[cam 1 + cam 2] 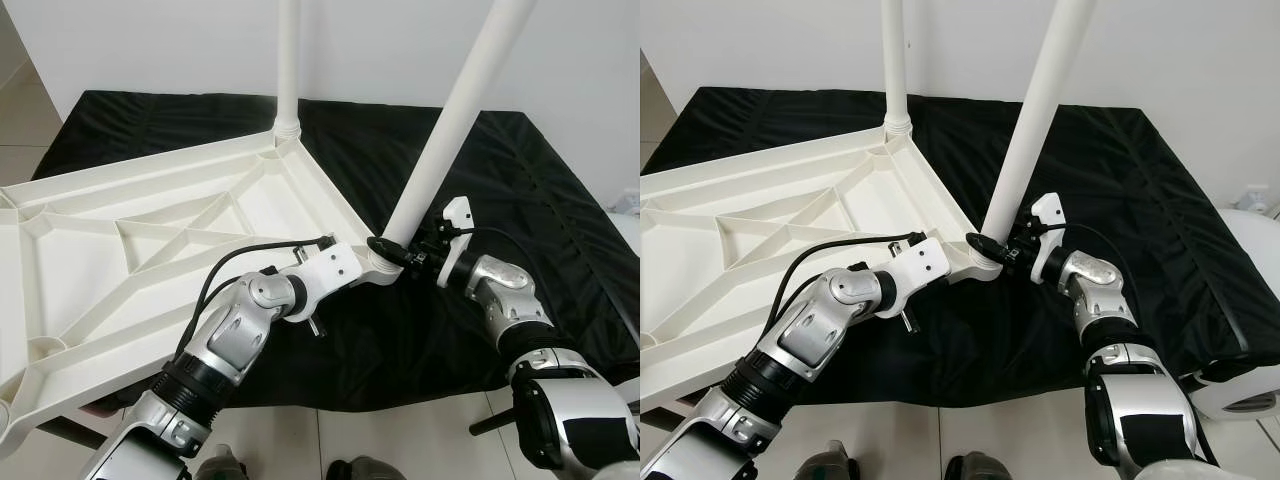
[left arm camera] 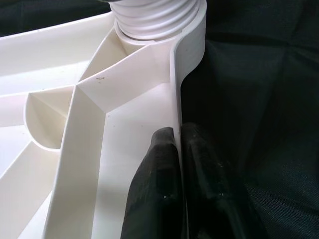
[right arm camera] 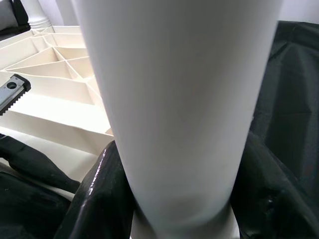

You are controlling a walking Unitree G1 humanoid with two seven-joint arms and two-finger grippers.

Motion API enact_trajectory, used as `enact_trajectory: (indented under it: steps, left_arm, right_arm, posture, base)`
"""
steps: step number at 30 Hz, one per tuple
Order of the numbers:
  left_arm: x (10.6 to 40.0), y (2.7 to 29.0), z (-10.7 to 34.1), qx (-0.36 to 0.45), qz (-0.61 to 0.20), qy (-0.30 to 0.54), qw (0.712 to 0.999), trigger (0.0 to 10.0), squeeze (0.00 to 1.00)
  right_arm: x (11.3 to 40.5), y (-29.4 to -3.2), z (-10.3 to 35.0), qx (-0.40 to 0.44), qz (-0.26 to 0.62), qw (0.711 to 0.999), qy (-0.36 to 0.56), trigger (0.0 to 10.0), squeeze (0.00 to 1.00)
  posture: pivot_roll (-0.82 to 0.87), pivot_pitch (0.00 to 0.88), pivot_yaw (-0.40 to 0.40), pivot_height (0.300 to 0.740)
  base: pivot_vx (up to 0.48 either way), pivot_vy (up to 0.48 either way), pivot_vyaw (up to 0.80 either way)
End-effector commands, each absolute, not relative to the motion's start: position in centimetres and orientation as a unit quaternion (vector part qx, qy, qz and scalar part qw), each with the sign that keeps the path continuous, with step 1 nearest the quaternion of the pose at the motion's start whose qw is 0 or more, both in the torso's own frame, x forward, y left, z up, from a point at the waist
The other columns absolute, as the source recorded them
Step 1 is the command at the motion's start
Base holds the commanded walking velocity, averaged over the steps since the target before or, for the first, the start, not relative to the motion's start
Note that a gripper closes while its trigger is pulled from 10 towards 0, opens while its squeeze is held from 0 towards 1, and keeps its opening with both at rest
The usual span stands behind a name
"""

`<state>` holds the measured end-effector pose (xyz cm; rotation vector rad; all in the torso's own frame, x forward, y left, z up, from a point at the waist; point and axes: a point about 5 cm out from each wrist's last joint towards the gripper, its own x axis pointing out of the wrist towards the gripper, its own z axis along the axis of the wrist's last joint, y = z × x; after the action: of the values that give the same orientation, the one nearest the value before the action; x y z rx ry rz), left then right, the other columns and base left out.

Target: Building children table

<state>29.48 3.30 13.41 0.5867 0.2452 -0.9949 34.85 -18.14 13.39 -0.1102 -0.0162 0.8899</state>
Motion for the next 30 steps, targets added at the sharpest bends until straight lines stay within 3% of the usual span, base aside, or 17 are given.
enact_trajectory:
  steps: [1, 2, 4, 5, 13, 21, 25, 30]
  left_arm:
    - [29.2, 2.5, 14.5, 0.275, -0.477, 0.083, 0.831, 10.0, 0.0]
    - [29.2, 2.5, 14.5, 0.275, -0.477, 0.083, 0.831, 10.0, 0.0]
    - [29.2, 2.5, 14.5, 0.275, -0.477, 0.083, 0.831, 10.0, 0.0]
    - [29.1, 2.5, 14.5, 0.274, -0.477, 0.083, 0.831, 10.0, 0.0]
    - [29.0, 2.4, 14.3, 0.273, -0.479, 0.085, 0.83, 10.0, 0.0]
    - [28.8, 2.3, 14.2, 0.272, -0.478, 0.087, 0.83, 10.0, 0.0]
    - [28.7, 2.3, 14.2, 0.272, -0.481, 0.086, 0.829, 10.0, 0.0]
    - [28.8, 2.3, 14.2, 0.273, -0.48, 0.085, 0.83, 10.0, 0.0]
  right_arm:
    - [34.7, -19.1, 13.3, -0.061, 0.421, 0.905, -0.001, 0.0, 0.0]
    - [34.7, -19.2, 13.3, -0.062, 0.419, 0.906, -0.002, 2.6, 0.0]
    - [34.7, -19.2, 13.3, -0.062, 0.419, 0.906, -0.002, 2.6, 0.0]
    - [34.7, -19.0, 13.3, -0.058, 0.417, 0.907, -0.006, 10.0, 0.0]
    - [34.5, -17.7, 13.3, -0.032, 0.387, 0.921, -0.033, 10.0, 0.0]
    - [34.1, -15.4, 13.3, -0.012, 0.329, 0.942, -0.063, 10.0, 0.0]
    - [33.7, -13.0, 13.5, -0.011, 0.27, 0.959, -0.087, 10.0, 0.0]
    - [33.5, -12.1, 13.3, 0.005, 0.243, 0.966, -0.086, 10.0, 0.0]
  posture:
    - [0.0, 0.0, -0.067, 0.74]
    - [0.0, 0.0, -0.067, 0.74]
    - [0.0, 0.0, -0.067, 0.74]
    - [0.0, 0.0, -0.068, 0.74]
    - [0.0, 0.0, -0.069, 0.74]
    - [0.01, 0.0, -0.077, 0.74]
    - [0.0, 0.0, -0.078, 0.74]
    - [0.01, 0.0, -0.08, 0.74]
  base:
    - [0.0, 0.0, 0.0]
    - [0.0, 0.0, 0.0]
    - [0.0, 0.0, 0.0]
    - [0.0, 0.0, 0.0]
    - [0.0, 0.0, 0.0]
    - [0.0, 0.0, 0.0]
    - [0.0, 0.0, 0.0]
    - [0.0, 0.0, 0.0]
